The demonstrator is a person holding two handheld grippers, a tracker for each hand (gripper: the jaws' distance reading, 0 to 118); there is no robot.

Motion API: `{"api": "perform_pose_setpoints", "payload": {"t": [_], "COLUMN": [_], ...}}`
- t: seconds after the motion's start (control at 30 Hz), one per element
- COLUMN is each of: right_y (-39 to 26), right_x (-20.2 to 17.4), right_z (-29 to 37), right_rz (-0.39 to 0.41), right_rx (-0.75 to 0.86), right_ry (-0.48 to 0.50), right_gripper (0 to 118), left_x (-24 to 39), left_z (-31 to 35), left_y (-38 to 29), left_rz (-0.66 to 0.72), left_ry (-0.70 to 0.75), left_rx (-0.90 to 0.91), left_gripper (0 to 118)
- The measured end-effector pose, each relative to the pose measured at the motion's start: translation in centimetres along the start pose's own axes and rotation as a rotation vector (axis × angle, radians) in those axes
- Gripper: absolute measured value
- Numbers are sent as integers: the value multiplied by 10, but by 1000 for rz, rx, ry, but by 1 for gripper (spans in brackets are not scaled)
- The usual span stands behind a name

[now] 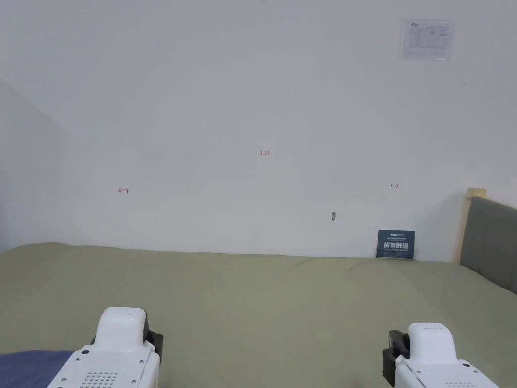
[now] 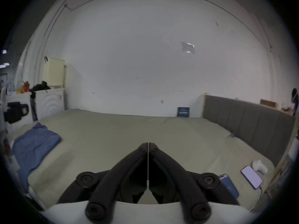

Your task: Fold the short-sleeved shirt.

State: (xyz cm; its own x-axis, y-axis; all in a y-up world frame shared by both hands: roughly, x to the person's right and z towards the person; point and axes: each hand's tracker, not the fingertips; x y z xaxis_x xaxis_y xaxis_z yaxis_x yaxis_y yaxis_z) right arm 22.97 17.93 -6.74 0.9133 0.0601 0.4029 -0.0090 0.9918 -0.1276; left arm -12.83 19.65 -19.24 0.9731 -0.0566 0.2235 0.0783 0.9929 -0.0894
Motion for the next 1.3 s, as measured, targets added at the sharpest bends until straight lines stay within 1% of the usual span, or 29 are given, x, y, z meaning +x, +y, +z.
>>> {"api": "perform_pose_setpoints", "payload": {"t": [0.03,0.07,0.13,0.27,0.3,0.37,0.47,0.6,0.67,0.7,0.77,0.97,1.07,1.13,1.23,1.3], "right_y": [-1,-1,6,12,13,23,33,58,72,77,87,99,101,101,101,101], "right_x": [4,5,1,-4,-5,-5,-12,-31,-50,-61,-84,-167,-209,-236,-270,-288], "right_z": [0,-1,2,11,14,18,13,5,0,-1,-5,-10,-11,-10,-8,-7], "right_rz": [-2,0,6,25,15,-31,-18,-45,-41,-34,-27,-7,-19,-17,-31,-27], "right_rx": [-8,-20,-15,0,4,16,8,25,38,50,64,74,60,50,32,30], "right_ry": [49,77,59,74,68,74,75,100,141,168,220,382,468,505,577,605], "right_gripper": [0,0,0,0,0,0,0,0,0,0,0,0,0,0,0,0], "left_x": [-6,-7,-6,-10,-10,-9,-9,-27,-41,-51,-72,-149,-185,-208,-234,-247], "left_z": [-2,-1,-2,4,6,11,14,18,21,23,28,60,81,97,116,124], "left_y": [-2,-1,-2,4,6,16,31,50,55,55,56,54,54,53,48,43], "left_rz": [39,53,33,42,39,12,-1,88,90,74,68,77,81,85,103,105], "left_ry": [-50,-73,-35,-47,-48,-62,-60,-39,-13,37,77,242,328,378,422,454], "left_rx": [-8,-11,-12,-18,-16,6,40,69,66,60,42,11,0,-8,-23,-36], "left_gripper": [0,0,0,0,0,0,0,0,0,0,0,0,0,0,0,0]}}
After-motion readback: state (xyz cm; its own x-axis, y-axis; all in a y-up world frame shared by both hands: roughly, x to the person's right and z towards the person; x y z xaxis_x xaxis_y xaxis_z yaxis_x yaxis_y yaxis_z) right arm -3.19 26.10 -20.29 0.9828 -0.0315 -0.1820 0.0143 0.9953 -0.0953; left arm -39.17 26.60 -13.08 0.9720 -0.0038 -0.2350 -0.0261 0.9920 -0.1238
